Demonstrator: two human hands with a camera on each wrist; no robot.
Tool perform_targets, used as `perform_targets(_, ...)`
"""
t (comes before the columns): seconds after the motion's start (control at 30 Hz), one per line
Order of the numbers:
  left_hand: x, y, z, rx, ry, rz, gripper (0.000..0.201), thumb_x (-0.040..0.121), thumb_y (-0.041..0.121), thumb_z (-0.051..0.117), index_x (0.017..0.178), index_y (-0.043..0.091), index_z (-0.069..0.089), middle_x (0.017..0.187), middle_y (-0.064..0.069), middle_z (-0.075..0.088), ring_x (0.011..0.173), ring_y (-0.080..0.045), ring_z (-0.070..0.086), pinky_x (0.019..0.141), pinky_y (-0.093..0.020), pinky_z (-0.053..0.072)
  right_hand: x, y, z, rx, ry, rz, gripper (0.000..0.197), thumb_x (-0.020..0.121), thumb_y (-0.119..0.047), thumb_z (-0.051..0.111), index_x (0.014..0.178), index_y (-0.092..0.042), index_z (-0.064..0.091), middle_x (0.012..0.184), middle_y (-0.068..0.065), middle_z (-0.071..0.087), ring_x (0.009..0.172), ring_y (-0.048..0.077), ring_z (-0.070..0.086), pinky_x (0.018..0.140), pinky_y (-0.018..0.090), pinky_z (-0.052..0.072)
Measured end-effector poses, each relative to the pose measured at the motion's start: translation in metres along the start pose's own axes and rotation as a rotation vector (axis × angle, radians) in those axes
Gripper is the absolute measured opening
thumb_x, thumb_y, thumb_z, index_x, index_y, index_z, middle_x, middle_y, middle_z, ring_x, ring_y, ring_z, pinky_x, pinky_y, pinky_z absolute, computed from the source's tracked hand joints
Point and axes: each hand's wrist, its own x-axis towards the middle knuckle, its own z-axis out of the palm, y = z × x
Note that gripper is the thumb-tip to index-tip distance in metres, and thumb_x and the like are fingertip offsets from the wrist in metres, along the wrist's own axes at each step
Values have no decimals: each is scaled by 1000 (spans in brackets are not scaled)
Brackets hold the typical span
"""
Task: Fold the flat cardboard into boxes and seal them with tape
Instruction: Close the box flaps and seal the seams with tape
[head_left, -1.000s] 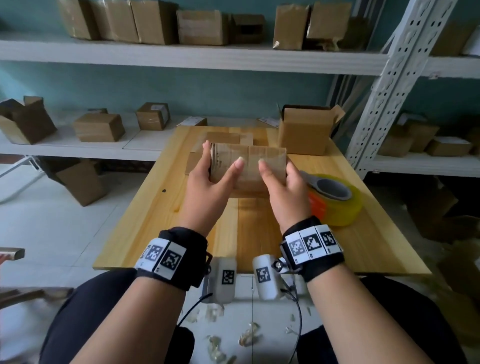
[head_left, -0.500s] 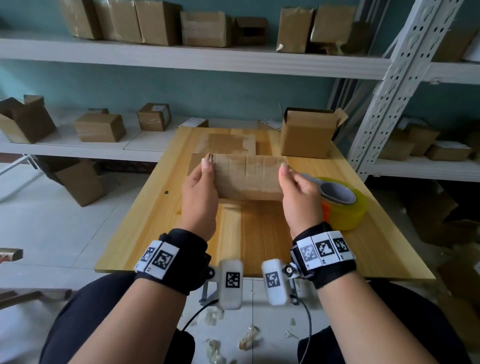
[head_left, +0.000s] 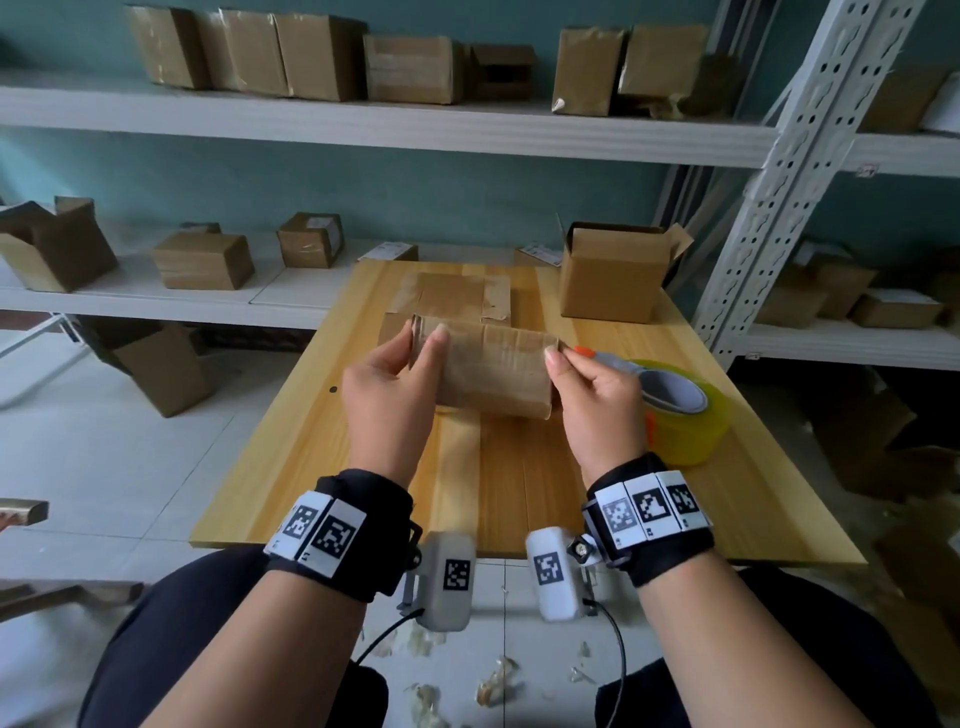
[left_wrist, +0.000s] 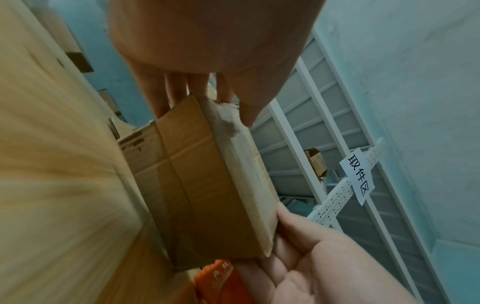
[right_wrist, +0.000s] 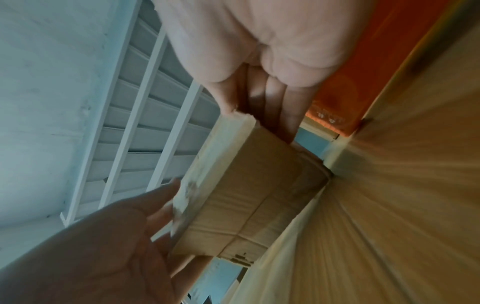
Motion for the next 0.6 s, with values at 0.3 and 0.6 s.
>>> perform_targets(0.3, -4, 14, -1, 200, 9, 224, 62, 81, 47, 88, 132, 15, 74, 114, 7, 70, 105, -1, 67, 87, -20, 59, -2, -4, 2, -45, 33, 24, 20, 90, -47, 79, 96, -28, 79, 91, -17, 78, 90, 3, 75, 82, 34, 63)
perform_targets(0.6, -11, 18, 2, 218, -21, 369, 55, 81, 39, 92, 129, 17, 75, 110, 13, 70, 103, -2, 69, 83, -14, 56, 1, -1, -2, -85, 29, 96, 37, 78, -57, 85, 98, -27, 78, 90, -19, 79, 90, -4, 74, 86, 33, 63)
